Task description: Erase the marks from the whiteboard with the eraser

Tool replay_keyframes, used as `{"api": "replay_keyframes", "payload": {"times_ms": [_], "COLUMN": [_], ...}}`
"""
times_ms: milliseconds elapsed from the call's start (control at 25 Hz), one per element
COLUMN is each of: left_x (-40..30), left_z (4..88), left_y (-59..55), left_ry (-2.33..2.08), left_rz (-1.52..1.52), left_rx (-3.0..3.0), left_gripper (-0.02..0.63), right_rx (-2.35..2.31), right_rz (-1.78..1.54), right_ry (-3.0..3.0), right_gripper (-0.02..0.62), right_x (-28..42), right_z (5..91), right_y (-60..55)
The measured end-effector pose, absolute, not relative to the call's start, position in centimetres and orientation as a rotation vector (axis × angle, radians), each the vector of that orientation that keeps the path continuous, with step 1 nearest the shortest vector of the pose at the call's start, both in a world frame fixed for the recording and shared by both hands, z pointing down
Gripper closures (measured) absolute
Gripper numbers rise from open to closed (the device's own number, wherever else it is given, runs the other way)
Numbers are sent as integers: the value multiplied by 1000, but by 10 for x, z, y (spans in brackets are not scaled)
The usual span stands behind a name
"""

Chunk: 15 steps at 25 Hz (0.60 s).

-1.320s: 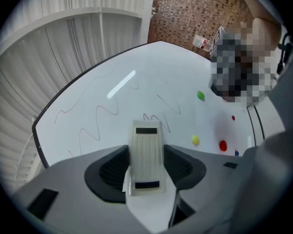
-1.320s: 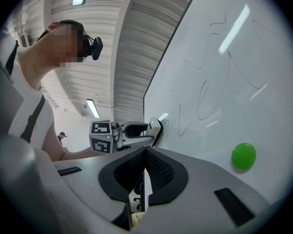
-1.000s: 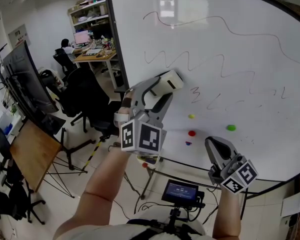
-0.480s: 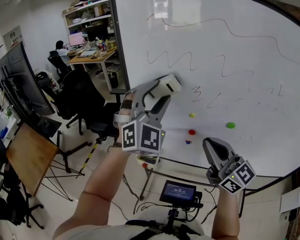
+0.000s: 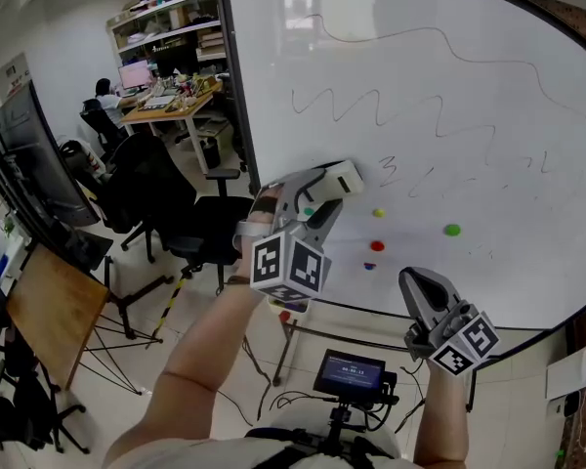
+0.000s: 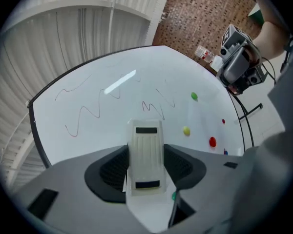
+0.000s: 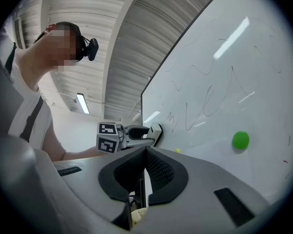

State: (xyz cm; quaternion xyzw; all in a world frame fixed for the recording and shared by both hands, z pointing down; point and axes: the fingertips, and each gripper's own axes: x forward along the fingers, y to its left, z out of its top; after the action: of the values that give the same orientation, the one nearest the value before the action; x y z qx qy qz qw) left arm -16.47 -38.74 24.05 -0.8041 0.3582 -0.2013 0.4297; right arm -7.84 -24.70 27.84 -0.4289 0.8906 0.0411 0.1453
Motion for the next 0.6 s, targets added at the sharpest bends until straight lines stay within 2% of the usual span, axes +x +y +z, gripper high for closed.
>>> {"api": "replay_keyframes", "payload": {"times_ms": [240, 600], "left_x": [-194, -186], "left_z": [239, 329], "left_y": [-361, -301], "left_ry": [946, 637], "left_rz": [-235, 9], "left_rx": [-2229, -2758], "left_gripper": [362, 362], "right_rx": [-1276, -1380], "right_rz": [117, 9], "right_ry": [2566, 2575], "right_gripper": [594, 594], "right_x": [-95, -110], "right_z": [281, 321], "right_y": [-239, -239]}}
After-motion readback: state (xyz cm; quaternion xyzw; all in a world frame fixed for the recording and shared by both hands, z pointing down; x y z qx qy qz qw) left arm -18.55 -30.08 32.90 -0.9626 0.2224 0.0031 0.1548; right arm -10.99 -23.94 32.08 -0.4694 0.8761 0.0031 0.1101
